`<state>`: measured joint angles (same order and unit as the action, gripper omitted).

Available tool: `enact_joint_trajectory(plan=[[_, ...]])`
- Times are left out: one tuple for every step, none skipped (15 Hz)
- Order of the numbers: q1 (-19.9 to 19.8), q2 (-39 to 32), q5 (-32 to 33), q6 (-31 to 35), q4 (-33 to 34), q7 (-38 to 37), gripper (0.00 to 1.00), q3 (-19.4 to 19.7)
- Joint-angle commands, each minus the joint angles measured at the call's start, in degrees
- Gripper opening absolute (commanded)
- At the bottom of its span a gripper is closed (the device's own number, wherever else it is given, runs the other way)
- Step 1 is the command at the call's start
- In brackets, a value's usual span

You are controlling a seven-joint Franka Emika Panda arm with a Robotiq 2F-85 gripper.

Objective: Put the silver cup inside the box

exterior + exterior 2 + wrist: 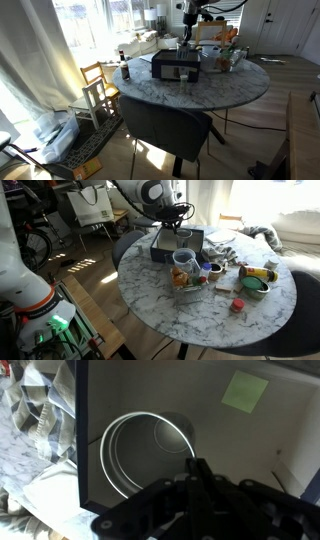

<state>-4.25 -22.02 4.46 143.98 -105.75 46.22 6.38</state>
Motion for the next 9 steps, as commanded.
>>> enact_joint_trajectory(plan=[[-0.9,-4.4,3.2,-2.5,5.1,-2.1,0.01,-2.1],[-0.6,-5.0,4.2,-2.7,5.7,-2.5,0.01,-2.2],[-0.3,-5.5,5.0,-3.2,6.1,-2.9,0.01,-2.5],[-0.1,-5.8,5.8,-3.6,6.5,-3.1,0.01,-2.9],[0.1,-6.1,6.4,-4.2,6.7,-3.2,0.01,-3.2],[0.0,-6.2,6.5,-5.4,7.0,-2.8,0.01,-3.9],[0.1,-6.4,6.6,-6.5,7.2,-2.8,0.01,-4.4],[0.0,-6.4,6.4,-7.4,7.3,-2.4,0.01,-4.9],[0.0,-6.5,6.2,-8.4,7.4,-2.3,0.01,-5.4]])
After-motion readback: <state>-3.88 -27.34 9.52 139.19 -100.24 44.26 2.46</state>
